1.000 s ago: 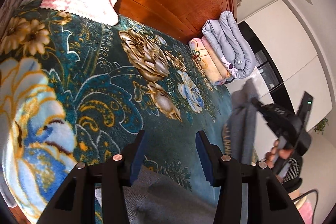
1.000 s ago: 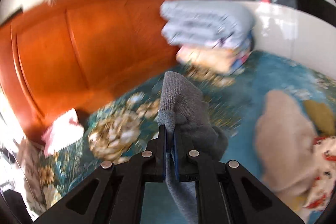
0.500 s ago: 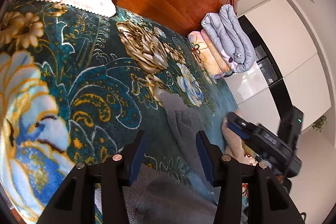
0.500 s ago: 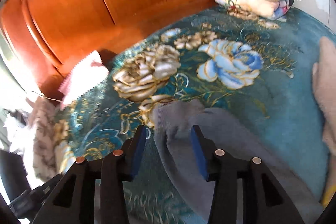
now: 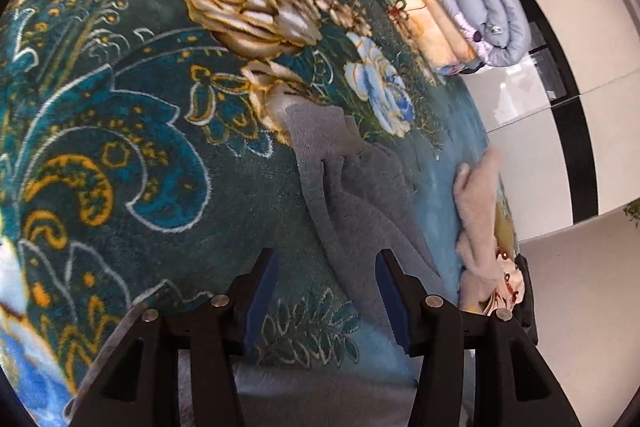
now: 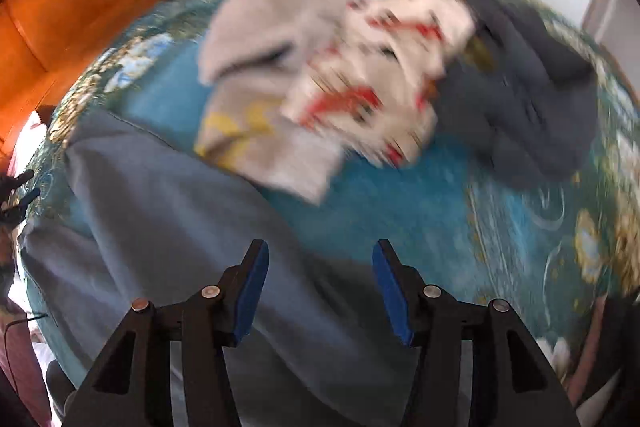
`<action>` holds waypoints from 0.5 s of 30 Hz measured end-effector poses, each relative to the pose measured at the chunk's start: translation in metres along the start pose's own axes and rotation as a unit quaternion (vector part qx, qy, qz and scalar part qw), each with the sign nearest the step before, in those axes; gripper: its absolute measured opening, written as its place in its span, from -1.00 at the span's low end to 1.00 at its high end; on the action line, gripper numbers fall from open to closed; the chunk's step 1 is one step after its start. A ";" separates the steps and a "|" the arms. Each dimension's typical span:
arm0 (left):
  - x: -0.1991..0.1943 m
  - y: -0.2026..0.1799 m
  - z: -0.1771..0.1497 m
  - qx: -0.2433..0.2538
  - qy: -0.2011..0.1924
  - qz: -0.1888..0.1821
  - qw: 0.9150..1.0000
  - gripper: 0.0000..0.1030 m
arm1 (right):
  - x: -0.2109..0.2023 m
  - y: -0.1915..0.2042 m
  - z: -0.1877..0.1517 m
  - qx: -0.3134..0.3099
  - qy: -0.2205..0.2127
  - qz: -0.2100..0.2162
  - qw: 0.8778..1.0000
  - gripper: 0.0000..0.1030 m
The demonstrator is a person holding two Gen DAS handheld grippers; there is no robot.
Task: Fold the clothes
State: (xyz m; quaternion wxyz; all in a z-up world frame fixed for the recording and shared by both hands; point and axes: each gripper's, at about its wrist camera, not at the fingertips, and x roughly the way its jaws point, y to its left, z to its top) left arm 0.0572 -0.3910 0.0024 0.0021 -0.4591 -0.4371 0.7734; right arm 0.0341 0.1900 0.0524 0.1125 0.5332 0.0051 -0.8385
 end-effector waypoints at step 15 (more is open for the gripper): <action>0.053 -0.018 0.029 -0.024 -0.017 0.052 0.998 0.03 | 0.005 -0.092 -0.030 0.051 0.016 0.038 0.998 0.08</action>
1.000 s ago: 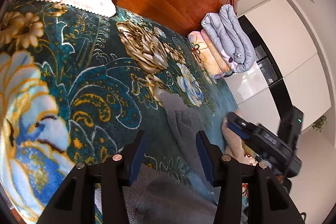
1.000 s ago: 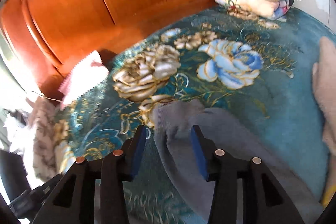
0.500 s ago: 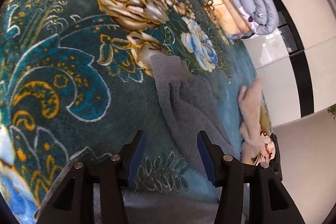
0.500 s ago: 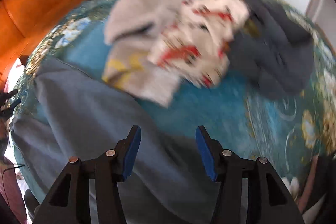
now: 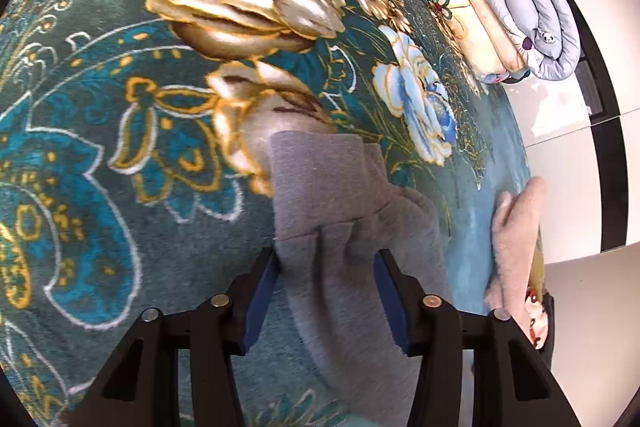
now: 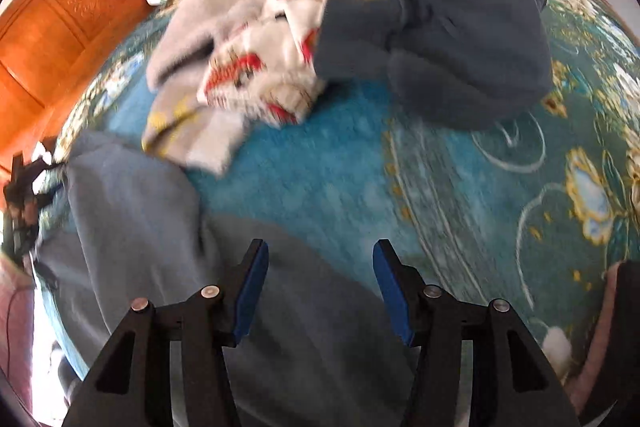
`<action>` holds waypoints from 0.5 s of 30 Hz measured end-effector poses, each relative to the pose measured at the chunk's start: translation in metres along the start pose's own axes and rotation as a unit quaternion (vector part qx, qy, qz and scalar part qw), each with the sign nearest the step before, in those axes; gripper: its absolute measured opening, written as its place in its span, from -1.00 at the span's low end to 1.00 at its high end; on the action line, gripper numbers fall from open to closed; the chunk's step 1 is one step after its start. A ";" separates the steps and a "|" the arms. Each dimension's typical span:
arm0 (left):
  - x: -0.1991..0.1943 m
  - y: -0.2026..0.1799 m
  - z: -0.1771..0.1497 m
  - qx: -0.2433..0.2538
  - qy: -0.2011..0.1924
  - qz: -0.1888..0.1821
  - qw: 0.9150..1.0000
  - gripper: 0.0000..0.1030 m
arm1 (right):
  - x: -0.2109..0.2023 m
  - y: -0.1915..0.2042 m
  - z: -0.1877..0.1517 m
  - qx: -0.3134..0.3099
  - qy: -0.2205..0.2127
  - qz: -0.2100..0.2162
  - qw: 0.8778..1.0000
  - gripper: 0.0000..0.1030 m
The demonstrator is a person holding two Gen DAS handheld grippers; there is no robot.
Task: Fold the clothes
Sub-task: 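Grasp the sleeve with the left tool and straighten it while the right tool holds the body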
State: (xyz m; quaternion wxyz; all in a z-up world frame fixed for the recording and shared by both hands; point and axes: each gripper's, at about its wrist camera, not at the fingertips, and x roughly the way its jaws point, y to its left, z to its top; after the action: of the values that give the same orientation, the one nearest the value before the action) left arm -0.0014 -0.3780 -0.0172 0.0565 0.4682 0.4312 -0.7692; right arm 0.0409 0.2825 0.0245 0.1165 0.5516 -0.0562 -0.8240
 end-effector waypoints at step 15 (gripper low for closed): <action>-0.030 -0.030 0.003 0.075 -0.072 -0.032 0.994 -0.83 | -0.014 0.033 -0.005 -0.019 -0.059 -0.097 0.993 -0.81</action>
State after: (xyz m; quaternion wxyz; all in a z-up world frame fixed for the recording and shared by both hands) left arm -0.0020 -0.3710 0.0246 0.0273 0.4001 0.3821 -0.8326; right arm 0.0555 0.2544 0.0427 0.0430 0.5023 0.0060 -0.8636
